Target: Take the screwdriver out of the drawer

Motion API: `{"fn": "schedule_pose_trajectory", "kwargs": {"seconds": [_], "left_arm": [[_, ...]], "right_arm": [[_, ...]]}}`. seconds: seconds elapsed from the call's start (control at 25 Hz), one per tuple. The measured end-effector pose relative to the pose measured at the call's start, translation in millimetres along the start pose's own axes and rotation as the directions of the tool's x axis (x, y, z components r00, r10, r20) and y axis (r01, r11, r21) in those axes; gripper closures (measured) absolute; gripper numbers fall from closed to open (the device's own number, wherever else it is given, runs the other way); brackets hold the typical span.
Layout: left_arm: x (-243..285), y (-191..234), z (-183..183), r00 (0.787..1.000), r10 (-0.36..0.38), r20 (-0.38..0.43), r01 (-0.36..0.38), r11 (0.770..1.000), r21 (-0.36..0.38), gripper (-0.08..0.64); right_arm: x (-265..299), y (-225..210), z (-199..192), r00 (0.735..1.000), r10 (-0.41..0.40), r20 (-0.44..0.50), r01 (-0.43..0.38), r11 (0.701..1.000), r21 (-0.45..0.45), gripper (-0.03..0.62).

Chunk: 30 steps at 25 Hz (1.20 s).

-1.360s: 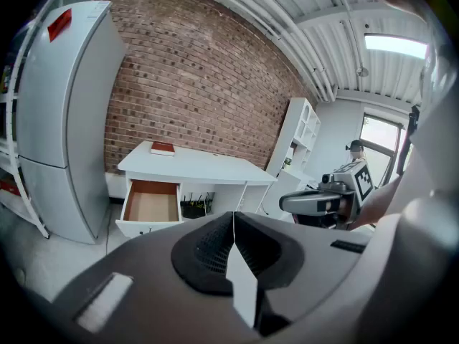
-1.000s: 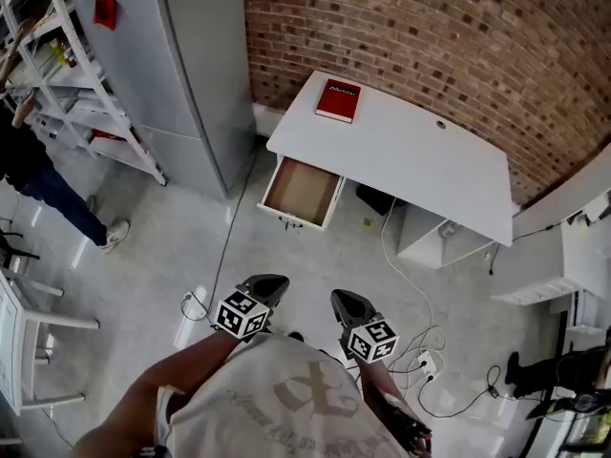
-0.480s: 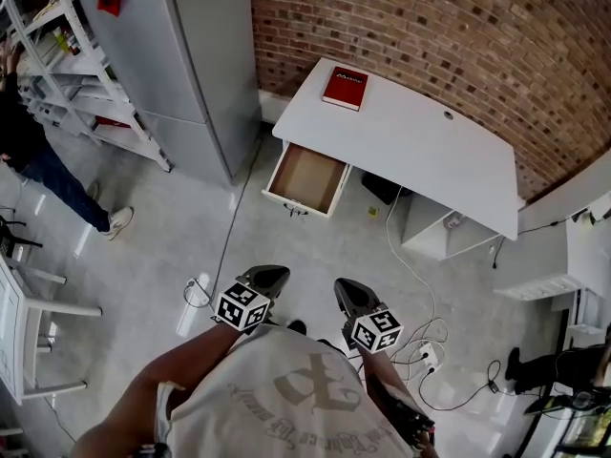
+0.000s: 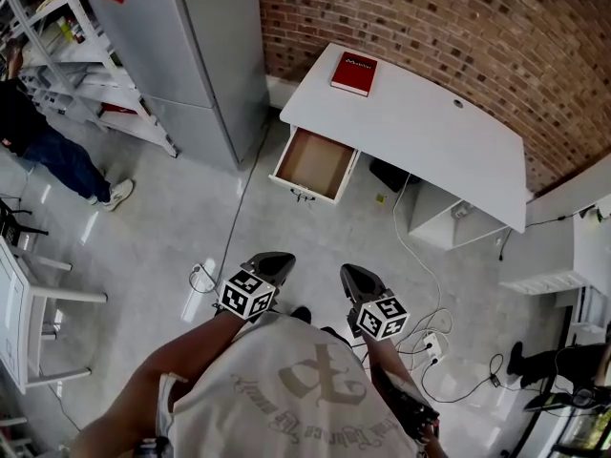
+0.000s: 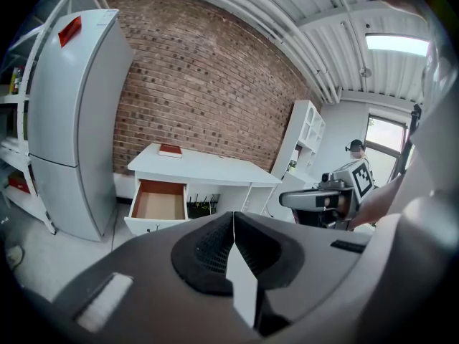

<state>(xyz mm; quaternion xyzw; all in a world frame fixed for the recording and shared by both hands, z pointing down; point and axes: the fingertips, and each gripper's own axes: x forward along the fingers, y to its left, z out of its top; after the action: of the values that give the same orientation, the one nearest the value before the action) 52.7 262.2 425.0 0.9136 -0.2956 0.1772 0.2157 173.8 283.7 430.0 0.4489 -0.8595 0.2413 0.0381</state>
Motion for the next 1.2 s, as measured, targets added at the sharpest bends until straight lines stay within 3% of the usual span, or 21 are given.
{"fn": "schedule_pose_trajectory", "kwargs": {"seconds": [0.52,1.2], "left_arm": [[2,-4,4,1.000,0.011,-0.003,-0.011,1.000,0.006,0.552],[0,-1,14,0.999,0.046,0.012,-0.046,0.999,0.019,0.552]], "right_arm": [[-5,-3,-1,1.000,-0.021,-0.016,0.020,1.000,-0.017,0.586],[-3,-10,8,1.000,0.013,0.003,-0.013,1.000,0.008,0.586]]}}
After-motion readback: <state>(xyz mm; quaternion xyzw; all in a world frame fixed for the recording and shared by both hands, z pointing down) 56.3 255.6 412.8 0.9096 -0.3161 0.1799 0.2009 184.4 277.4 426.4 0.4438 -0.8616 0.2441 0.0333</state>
